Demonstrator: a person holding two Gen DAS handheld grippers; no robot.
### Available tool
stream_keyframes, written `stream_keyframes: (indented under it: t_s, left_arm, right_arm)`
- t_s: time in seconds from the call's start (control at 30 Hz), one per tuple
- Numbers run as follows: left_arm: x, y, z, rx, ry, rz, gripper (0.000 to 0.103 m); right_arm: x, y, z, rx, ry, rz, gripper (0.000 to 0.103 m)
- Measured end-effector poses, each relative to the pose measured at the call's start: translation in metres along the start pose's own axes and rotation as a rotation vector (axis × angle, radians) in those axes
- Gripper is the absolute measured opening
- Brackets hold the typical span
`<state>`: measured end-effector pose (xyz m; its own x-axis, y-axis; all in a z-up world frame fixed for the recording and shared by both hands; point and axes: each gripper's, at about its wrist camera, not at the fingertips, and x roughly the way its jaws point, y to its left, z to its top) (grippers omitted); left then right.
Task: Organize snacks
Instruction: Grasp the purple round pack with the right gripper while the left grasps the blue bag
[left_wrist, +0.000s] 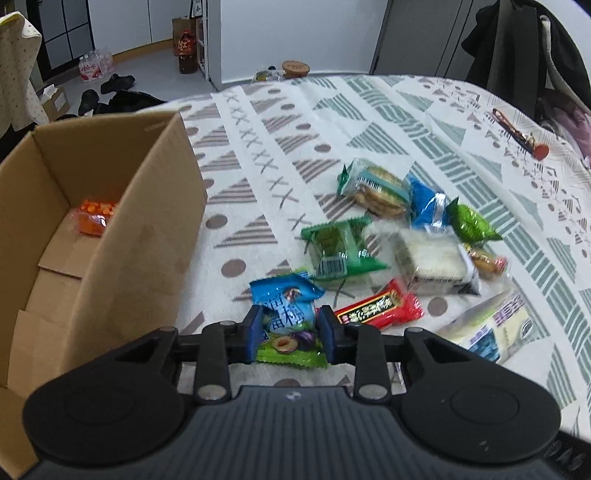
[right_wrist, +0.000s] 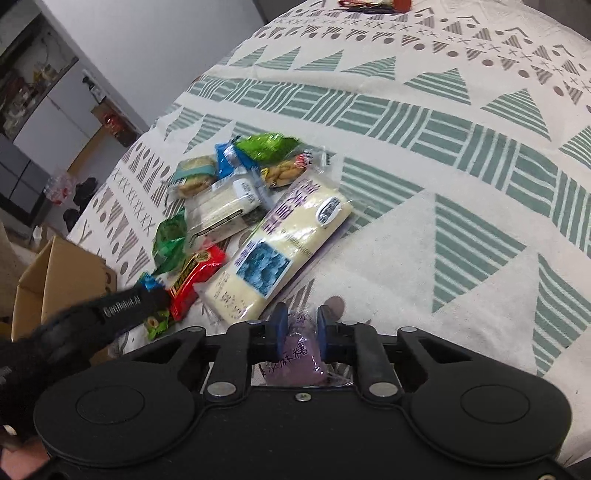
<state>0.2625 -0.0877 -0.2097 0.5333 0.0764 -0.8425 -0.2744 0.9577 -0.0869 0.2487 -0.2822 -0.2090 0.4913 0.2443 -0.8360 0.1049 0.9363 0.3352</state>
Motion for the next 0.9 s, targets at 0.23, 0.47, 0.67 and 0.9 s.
stream_keyframes:
  t_s: [0.23, 0.47, 0.67, 0.9]
  left_arm:
    - [0.002, 0.005, -0.004, -0.018, -0.003, -0.015, 0.03]
    - [-0.012, 0.005, -0.01, -0.005, -0.014, -0.033, 0.027]
    - [-0.027, 0.011, -0.015, -0.006, -0.01, -0.054, 0.027]
    - [-0.046, 0.021, -0.016, -0.011, -0.033, -0.068, 0.027]
  right_arm:
    - [-0.002, -0.008, 0.003, 0.037, -0.007, 0.021, 0.018]
    - [-0.011, -0.004, 0.0, 0.018, -0.025, 0.023, 0.056]
    - [-0.004, 0.011, -0.007, -0.075, 0.041, 0.004, 0.063]
    - [-0.004, 0.027, -0.02, -0.184, 0.059, -0.07, 0.033]
